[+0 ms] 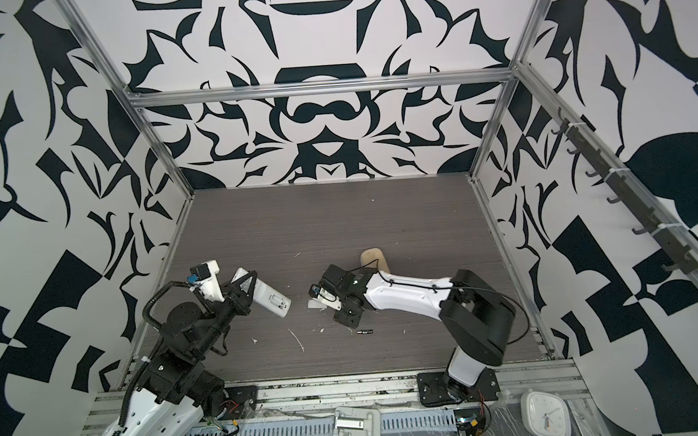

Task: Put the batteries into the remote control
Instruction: 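Lift the battery with the right gripper and bring it to the remote's compartment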

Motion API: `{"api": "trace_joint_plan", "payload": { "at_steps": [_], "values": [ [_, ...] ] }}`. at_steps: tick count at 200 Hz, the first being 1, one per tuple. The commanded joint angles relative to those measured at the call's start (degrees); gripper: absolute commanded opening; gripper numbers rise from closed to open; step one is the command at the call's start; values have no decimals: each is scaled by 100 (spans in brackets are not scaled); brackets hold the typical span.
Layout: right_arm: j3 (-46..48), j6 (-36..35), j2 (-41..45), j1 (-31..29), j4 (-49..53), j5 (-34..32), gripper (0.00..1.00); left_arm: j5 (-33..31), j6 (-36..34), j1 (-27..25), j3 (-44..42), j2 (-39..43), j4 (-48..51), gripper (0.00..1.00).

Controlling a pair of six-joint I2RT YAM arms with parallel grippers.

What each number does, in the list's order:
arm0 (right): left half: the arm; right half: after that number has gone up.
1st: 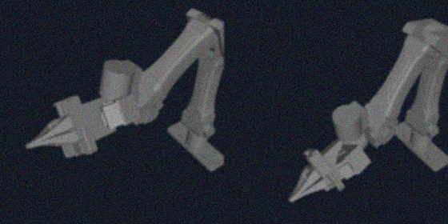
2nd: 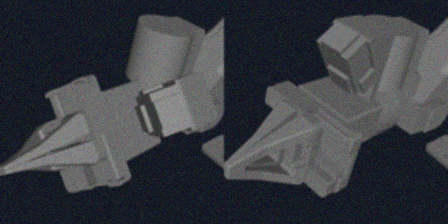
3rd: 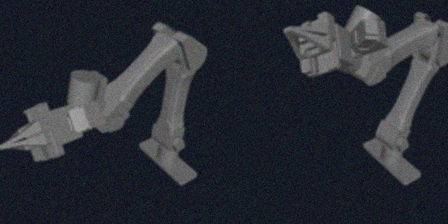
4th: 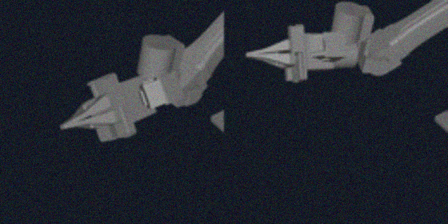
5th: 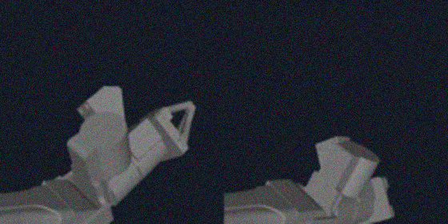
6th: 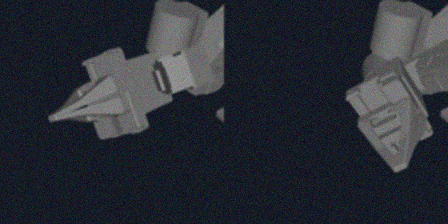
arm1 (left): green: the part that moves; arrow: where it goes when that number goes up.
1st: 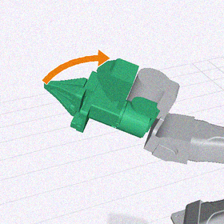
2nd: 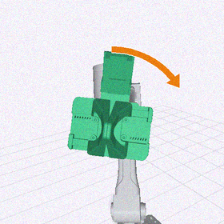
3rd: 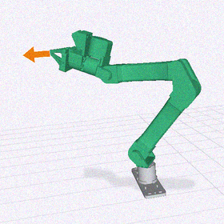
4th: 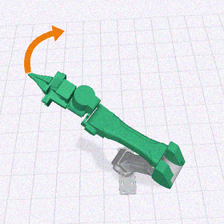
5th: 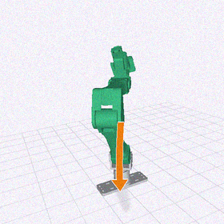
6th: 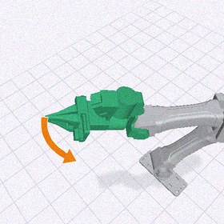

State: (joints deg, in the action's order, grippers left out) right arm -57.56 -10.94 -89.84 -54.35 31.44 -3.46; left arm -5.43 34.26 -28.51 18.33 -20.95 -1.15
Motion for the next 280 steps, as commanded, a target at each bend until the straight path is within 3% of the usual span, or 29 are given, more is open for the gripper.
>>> {"api": "trace_joint_plan", "payload": {
  "at_steps": [1,47,82,112,156,280],
  "values": [
    [-56,594,855,19,-153,-1054,0,304,333,128,-106,-98,-845,0],
    [23,1444,2870,-231,-964,-816,0,1181,939,387,-273,-670,-2474,0],
    [-237,1560,2991,-542,-1428,-456,0,2384,1462,658,-244,-1525,-4012,0],
    [-205,1708,2852,-800,-2243,-188,0,3034,1584,695,22,-1968,-4396,0],
    [-84,1693,2346,-1007,-3064,-11,0,3135,1548,717,176,-2044,-4206,0],
    [174,1832,1664,-1098,-3843,345,0,3133,1713,718,207,-1915,-4091,0]
  ]
}}
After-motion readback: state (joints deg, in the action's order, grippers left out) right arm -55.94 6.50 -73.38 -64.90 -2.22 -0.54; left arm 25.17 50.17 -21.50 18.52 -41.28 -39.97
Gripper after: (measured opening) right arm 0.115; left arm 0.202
